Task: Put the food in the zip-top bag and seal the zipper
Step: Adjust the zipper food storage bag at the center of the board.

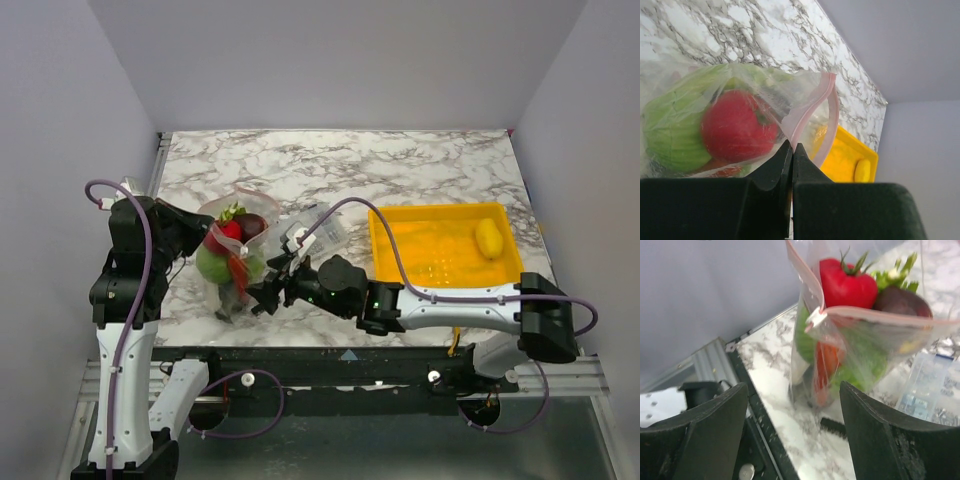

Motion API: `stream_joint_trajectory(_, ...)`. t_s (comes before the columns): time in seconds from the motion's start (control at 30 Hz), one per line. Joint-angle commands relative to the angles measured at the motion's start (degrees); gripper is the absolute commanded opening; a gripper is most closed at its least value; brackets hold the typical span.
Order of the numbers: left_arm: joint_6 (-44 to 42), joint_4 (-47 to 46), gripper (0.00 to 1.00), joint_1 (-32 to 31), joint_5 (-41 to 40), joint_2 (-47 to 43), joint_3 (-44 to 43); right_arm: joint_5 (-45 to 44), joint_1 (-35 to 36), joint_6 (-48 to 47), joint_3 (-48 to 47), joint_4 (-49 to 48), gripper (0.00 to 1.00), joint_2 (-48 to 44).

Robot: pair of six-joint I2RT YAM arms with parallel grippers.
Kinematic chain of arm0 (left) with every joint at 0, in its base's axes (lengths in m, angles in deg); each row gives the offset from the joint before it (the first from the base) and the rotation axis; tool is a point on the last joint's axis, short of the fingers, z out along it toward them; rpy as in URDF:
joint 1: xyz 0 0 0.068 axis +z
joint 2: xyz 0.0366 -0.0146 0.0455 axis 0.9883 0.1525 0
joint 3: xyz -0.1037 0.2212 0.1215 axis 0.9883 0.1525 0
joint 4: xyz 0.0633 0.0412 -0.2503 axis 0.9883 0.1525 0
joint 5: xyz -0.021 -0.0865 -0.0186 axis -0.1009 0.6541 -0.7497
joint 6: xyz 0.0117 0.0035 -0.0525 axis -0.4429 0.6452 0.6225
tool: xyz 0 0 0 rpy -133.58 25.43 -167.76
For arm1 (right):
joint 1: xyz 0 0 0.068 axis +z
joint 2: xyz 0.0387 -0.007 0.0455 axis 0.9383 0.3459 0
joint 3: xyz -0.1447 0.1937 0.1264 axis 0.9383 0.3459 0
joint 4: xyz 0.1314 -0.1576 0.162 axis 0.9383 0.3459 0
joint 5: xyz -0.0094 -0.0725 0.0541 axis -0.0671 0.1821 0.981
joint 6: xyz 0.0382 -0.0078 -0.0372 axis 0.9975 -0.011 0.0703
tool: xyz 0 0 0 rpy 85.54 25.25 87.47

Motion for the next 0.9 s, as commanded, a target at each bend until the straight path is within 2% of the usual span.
stream_joint_trajectory(0.0,8.34,-1.77,0.00,0.05,-0.88,0.45,-2.04,-11.30,0.72,-4.20,-4.25,-13.23,0.76,6.33)
stream_joint_trajectory(0.13,10.56,-1.24,0.00,0.05,-1.10,0.13,-1.27,-16.88,0.72,-3.57,-10.39,-11.44,0.76,11.27)
stream_joint_trajectory(0.23,10.99,-0.84,0.00,0.14,-1.82,-0.44,-1.23,-20.39,0.75,-3.57,-13.44,-9.05,0.70,13.63)
stream_joint_trajectory(0.3,11.21,-0.63,0.00,0.14,-2.20,-0.75,-1.21,-21.72,0.74,-4.75,-13.00,-11.71,0.61,14.27)
stream_joint_trajectory(0.4,11.56,-0.49,0.00,0.14,-2.27,-1.05,-1.23,-22.58,0.80,-5.27,-14.56,-12.38,0.39,15.44)
stream_joint_trajectory(0.47,11.57,-0.22,0.00,0.15,-2.81,-1.30,-1.44,-23.06,0.79,-5.88,-15.49,-12.96,0.30,16.61)
stream_joint_trajectory(0.6,11.48,0.33,0.00,0.23,-3.94,-1.72,-2.25,-23.29,0.77,-8.11,-18.12,-13.42,0.28,19.22)
stream_joint_trajectory(0.73,10.81,0.62,0.00,0.23,-4.39,-2.46,-2.74,-21.94,0.75,-7.29,-18.89,-11.86,0.35,19.35)
stream_joint_trajectory(0.87,9.98,-0.07,0.00,0.23,-4.08,-2.34,-3.59,-22.08,0.75,-7.57,-18.40,-11.22,0.30,19.16)
